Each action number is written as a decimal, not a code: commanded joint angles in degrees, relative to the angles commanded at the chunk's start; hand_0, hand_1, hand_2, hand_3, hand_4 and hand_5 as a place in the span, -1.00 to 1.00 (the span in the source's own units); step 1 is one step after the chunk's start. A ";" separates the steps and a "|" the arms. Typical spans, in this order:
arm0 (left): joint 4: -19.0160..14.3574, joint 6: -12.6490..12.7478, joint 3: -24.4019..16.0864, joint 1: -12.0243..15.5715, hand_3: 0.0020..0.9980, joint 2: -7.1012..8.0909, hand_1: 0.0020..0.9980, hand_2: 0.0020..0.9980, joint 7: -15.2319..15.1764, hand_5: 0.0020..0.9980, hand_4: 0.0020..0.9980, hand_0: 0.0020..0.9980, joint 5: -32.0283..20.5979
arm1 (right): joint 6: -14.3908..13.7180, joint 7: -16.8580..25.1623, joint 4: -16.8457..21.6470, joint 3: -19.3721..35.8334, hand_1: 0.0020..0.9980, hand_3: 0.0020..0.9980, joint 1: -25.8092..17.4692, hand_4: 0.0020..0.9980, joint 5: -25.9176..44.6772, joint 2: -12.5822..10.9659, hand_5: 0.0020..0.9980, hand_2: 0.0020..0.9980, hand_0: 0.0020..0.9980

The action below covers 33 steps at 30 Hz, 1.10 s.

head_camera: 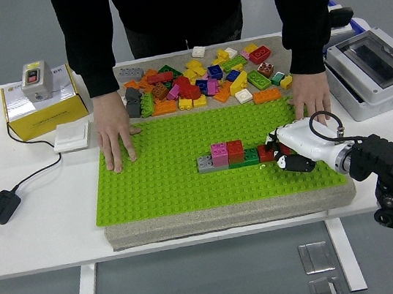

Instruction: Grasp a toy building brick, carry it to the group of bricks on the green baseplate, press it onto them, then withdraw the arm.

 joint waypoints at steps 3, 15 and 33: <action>0.00 0.03 0.05 -0.02 0.25 0.01 0.29 -0.06 -0.05 0.30 -0.87 0.34 -0.04 | -0.11 0.06 0.06 -0.09 -0.65 0.31 -0.01 -1.00 0.06 0.12 -0.05 0.40 -0.76; 0.00 0.10 0.18 -0.10 0.25 0.06 0.29 -0.06 -0.11 0.31 -0.86 0.34 -0.11 | -0.40 0.13 0.47 -0.57 -0.66 0.32 -0.19 -1.00 0.30 0.39 -0.05 0.39 -0.76; 0.00 0.37 0.28 -0.04 0.25 -0.08 0.29 -0.06 -0.26 0.31 -0.85 0.34 -0.47 | -0.27 -0.06 0.25 -0.99 -0.66 0.32 -0.14 -1.00 0.09 0.28 -0.06 0.39 -0.76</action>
